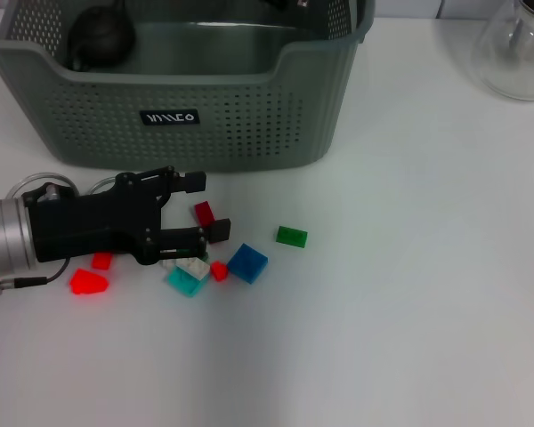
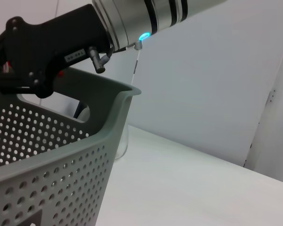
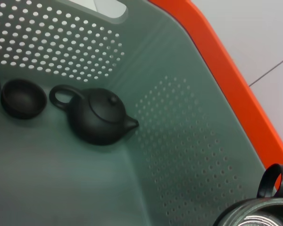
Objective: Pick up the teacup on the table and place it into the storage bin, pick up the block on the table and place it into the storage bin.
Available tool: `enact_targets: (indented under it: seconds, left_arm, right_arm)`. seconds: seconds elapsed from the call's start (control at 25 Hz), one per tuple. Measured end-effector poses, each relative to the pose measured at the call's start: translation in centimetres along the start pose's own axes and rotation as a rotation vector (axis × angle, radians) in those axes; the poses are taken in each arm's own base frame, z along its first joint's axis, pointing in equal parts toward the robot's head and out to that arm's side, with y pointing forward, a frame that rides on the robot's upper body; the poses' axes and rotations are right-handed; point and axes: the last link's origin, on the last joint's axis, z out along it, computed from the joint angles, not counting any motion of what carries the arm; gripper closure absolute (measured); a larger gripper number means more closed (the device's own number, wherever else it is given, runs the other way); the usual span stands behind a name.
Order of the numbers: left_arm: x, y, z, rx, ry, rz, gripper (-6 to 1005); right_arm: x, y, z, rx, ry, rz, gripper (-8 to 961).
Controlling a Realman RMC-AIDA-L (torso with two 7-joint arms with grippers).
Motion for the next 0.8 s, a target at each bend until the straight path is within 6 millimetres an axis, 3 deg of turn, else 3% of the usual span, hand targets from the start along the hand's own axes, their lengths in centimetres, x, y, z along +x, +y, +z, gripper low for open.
enact_targets:
  seconds: [0.8]
  left_arm:
    - [0.0, 0.1, 0.0, -0.004, 0.000, -0.001, 171]
  right_arm:
    - [1.2, 0.5, 0.0, -0.006, 0.012, 0.043, 852]
